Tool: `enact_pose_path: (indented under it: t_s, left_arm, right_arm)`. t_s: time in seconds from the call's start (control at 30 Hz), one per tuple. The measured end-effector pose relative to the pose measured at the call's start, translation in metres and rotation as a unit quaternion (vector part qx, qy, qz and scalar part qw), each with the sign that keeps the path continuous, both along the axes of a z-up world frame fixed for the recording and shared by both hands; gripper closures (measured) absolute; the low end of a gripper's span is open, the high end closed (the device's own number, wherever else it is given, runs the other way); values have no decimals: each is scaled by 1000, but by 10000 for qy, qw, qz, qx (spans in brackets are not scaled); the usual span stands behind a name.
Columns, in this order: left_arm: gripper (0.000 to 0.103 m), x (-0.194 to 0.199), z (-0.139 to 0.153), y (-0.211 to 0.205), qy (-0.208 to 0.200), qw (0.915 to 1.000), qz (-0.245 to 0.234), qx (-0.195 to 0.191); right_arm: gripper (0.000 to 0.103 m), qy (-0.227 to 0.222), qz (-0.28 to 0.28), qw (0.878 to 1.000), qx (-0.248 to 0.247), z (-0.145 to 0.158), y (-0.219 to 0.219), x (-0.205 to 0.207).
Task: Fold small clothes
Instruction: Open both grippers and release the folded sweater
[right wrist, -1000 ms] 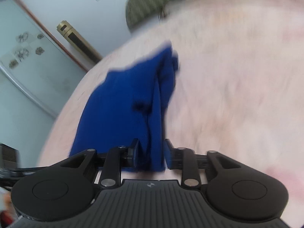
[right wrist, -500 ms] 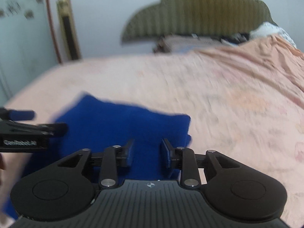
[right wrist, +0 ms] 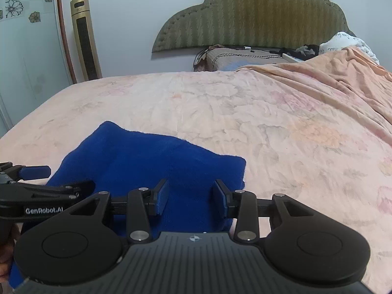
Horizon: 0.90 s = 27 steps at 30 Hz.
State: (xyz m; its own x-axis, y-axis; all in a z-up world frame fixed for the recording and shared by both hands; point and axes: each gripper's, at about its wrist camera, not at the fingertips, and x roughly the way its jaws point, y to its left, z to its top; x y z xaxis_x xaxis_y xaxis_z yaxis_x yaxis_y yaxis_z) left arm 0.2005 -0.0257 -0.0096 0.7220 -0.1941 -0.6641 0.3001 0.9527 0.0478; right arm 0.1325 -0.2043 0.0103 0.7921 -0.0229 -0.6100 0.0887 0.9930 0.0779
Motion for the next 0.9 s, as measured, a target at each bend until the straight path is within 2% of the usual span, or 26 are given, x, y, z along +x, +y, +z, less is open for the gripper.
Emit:
enact_pose_path:
  t_s: [0.07,0.13,0.23,0.27,0.37,0.47,0.57,0.63,0.73,0.83,0.9]
  left_arm:
    - [9,0,4,-2,-47,10000,3,70]
    - [9,-1,12,-5,-269,9995,65,139]
    - [9,4,22,-10,-601,9978,204,178]
    - [9,8,20,-13,-542,9982,188,179]
    - [9,23,2,-20,59,9994,26,329]
    - [9,1,5,-8,-162,9998,37,64]
    - [9,-27,6,1,-150,9999,-9,-43]
    - [9,-42,2,4,-121,9998,-65,-122]
    - [9,-51,-8,5,-190,9998,-89,-46]
    - [9,-54,-1,16,83,9995,50,-314]
    - [9,-62,-1,22,126,9991,104,-387]
  right_arm:
    - [57,7,-27,10000,-29,-1,-1,5]
    - [55,24,-92,10000,17,-4,-4,11]
    - [46,127,-114,9998,66,-11,-8,20]
    - [42,151,-93,9998,-24,-15,-8,23]
    - [38,187,-120,9997,-46,-20,-11,31]
    - [43,116,-271,9994,154,-10,-15,20]
    - [43,-195,-73,9997,-136,-2,-1,-14]
    - [43,-109,105,9998,-125,-8,5,-28]
    - [35,-16,90,9999,-53,-21,5,-32]
    - [34,116,-141,9990,416,-18,-7,-32]
    - [36,-11,-151,9992,358,-10,-3,-46]
